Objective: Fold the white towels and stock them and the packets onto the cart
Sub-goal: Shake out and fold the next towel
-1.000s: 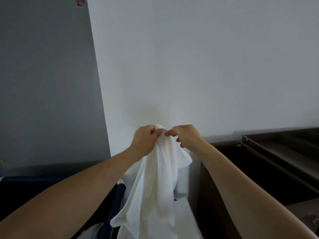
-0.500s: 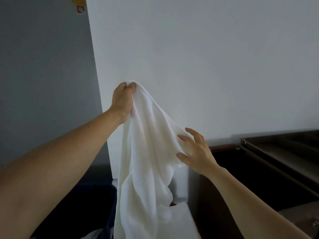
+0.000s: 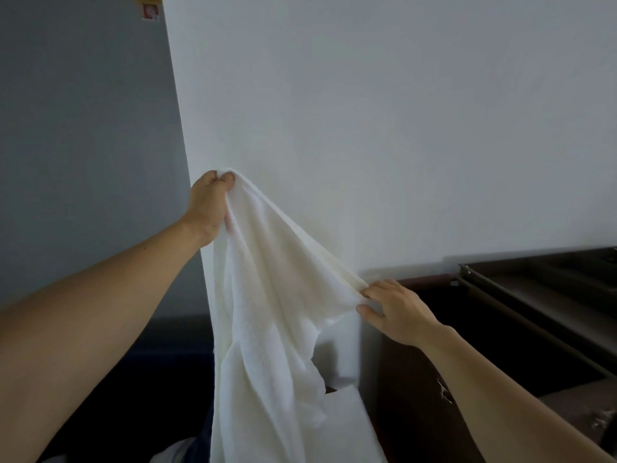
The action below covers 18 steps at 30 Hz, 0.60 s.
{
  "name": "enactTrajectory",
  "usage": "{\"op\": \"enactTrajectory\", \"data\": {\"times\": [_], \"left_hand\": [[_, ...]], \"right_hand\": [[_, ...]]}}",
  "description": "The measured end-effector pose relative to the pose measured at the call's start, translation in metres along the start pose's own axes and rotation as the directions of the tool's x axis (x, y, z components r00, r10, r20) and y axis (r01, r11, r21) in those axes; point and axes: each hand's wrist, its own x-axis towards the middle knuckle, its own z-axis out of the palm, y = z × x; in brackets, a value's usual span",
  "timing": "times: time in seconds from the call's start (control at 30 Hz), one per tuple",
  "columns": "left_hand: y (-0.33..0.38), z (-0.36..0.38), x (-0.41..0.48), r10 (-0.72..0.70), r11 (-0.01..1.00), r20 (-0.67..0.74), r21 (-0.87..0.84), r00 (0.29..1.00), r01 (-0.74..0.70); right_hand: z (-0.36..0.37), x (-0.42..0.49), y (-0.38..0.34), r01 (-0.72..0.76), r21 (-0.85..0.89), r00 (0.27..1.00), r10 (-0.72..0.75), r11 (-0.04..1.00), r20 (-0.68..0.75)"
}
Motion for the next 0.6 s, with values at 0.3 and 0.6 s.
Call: {"op": "enactTrajectory", "data": {"times": [0.3, 0.6], "left_hand": [[-0.041, -0.049, -0.002, -0.199, 0.956, 0.093, 0.240, 0.976, 0.172], [0.047, -0.059, 0.022, 0.005, 0.966, -0.097, 0.259, 0.995, 0.020]], "right_hand": [[-0.060, 0.037, -0.007, -0.186, 0.186, 0.971, 0.210, 0.965, -0.117], [-0.165, 0.105, -0.088, -0.055, 0.633, 0.781, 0.428, 0.773, -0.455]]}}
